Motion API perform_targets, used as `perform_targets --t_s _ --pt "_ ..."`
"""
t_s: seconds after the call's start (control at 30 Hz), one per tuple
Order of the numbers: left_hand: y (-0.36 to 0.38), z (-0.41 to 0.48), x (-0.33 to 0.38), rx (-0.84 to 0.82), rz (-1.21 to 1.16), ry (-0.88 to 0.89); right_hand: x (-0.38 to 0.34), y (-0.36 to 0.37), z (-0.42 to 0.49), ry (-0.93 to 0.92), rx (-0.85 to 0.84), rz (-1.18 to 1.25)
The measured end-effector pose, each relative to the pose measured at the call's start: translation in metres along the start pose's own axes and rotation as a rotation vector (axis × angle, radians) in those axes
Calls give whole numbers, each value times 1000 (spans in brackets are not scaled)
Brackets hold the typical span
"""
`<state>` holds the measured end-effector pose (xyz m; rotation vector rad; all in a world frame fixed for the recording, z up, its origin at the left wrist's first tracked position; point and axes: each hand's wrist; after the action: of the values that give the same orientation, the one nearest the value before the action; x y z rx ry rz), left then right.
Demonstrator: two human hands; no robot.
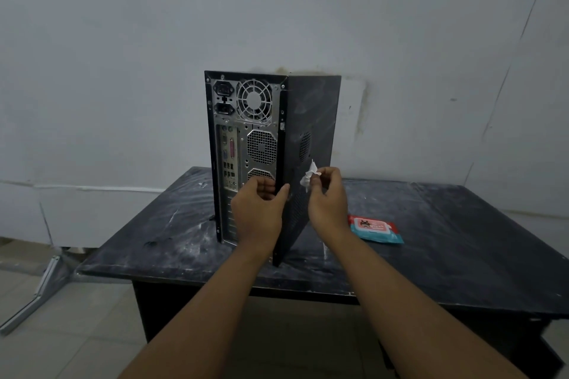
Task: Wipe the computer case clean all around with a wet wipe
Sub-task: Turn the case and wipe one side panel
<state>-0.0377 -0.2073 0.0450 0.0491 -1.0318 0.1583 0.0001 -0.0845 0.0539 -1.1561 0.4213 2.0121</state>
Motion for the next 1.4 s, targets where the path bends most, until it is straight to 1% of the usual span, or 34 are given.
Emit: perform_targets --t_s 0.17,0.37,0.47,0.57,0.8,0.87,0.97,1.1,1.2,1.4 --pt "-12 4 -4 -35 6 12 -8 4 2 -23 -3 -5" --pt "-52 13 -16 -57 -8 43 -11 16 6 -48 -19 -9" --pt "-75 15 -22 -31 -23 73 -10 24 8 -60 -30 -18" --pt "-91 17 -32 15 -37 97 -7 28 12 -71 -30 -77" --pt "-83 16 -43 112 36 272 13 19 55 -104 10 -172" --pt "-77 18 -47 157 2 189 17 11 68 -97 -16 -193" --pt "-71 29 -53 184 -90 -15 25 4 86 -69 -40 -224" --pt "-75 51 -64 215 -97 -151 40 2 107 6 -94 -222" --pt "-75 57 -66 211 -95 -196 50 3 122 57 -139 -172" --pt "-75 57 -66 233 -33 -146 58 5 143 103 -170 -133"
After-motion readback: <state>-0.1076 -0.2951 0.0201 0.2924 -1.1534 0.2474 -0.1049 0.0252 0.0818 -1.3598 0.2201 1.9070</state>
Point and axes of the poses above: each hand's wrist, its own z-axis towards the middle knuckle, its own y-axis out of the palm, x = y × z, and after that the axes turned 4 degrees about -y, right-handed
